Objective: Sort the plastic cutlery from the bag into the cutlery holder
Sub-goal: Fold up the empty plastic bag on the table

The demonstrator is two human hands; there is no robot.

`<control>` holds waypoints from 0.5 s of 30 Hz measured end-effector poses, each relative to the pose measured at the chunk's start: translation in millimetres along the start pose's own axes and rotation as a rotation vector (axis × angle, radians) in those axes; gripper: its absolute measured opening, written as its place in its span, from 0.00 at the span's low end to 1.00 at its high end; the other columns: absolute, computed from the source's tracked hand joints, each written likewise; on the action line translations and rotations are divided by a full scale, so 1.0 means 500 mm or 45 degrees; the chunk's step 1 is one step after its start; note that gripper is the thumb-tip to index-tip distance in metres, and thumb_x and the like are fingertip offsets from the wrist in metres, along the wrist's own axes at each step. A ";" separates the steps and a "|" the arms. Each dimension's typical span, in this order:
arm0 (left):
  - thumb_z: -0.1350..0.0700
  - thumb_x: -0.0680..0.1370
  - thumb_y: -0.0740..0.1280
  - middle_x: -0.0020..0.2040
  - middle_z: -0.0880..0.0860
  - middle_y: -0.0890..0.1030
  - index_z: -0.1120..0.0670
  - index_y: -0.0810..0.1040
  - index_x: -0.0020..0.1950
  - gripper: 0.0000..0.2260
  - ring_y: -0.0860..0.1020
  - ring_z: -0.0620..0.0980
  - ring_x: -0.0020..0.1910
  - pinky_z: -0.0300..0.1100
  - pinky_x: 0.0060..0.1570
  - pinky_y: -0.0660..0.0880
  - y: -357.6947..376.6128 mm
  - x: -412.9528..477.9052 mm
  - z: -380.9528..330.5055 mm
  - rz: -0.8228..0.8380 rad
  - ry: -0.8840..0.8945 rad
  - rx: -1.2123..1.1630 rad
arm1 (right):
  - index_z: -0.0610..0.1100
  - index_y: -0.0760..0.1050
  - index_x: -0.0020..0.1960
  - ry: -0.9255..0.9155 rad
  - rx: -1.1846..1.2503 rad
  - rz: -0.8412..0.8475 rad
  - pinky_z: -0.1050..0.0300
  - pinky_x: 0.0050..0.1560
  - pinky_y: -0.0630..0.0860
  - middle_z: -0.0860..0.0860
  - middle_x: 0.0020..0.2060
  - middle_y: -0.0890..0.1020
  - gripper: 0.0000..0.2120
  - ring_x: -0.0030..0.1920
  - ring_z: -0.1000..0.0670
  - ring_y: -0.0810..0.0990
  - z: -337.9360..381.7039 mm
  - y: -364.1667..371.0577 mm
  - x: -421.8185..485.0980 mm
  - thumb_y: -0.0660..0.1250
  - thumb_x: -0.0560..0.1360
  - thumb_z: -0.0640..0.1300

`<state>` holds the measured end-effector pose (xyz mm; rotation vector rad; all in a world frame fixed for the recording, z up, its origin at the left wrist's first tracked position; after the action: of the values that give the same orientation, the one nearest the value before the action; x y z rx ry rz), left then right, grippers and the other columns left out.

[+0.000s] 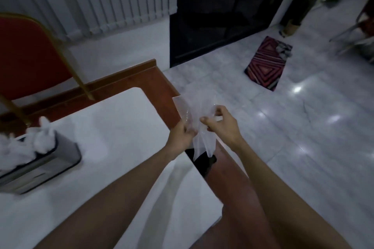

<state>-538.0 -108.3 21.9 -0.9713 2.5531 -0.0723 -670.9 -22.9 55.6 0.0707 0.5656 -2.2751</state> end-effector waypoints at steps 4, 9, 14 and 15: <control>0.58 0.74 0.68 0.54 0.45 0.82 0.46 0.75 0.62 0.17 0.80 0.44 0.52 0.44 0.56 0.77 0.088 0.118 0.065 -0.009 -0.071 -0.005 | 0.46 0.69 0.57 0.106 -0.046 -0.001 0.50 0.49 0.82 0.55 0.49 0.79 0.22 0.47 0.50 0.83 -0.155 -0.022 0.097 0.75 0.69 0.49; 0.60 0.74 0.67 0.51 0.50 0.83 0.52 0.78 0.60 0.15 0.80 0.50 0.51 0.45 0.53 0.78 0.147 0.226 0.207 -0.022 -0.226 0.200 | 0.47 0.65 0.60 0.216 -0.093 0.012 0.64 0.39 0.77 0.51 0.52 0.81 0.27 0.50 0.50 0.82 -0.354 0.016 0.161 0.75 0.68 0.47; 0.62 0.76 0.65 0.53 0.53 0.79 0.55 0.78 0.60 0.13 0.76 0.48 0.46 0.38 0.43 0.73 0.191 0.299 0.347 -0.053 -0.611 0.079 | 0.46 0.64 0.67 0.299 -0.111 0.045 0.67 0.44 0.74 0.53 0.53 0.77 0.32 0.51 0.52 0.78 -0.506 0.079 0.199 0.76 0.69 0.44; 0.61 0.77 0.65 0.53 0.54 0.79 0.57 0.78 0.60 0.12 0.76 0.49 0.46 0.39 0.43 0.74 0.201 0.311 0.375 -0.072 -0.703 -0.021 | 0.46 0.65 0.67 0.337 -0.119 0.046 0.65 0.46 0.74 0.54 0.51 0.78 0.32 0.50 0.52 0.79 -0.535 0.094 0.204 0.76 0.69 0.43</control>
<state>-632.6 -115.4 -223.8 -0.9163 2.0229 0.1782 -741.7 -8.5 -225.4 0.3370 0.8003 -2.2153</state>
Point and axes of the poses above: each hand's wrist, its own x-axis towards the middle knuckle, its own y-axis out of the palm, z = x × y, the point moved 7 cm from there along x, towards the middle knuckle
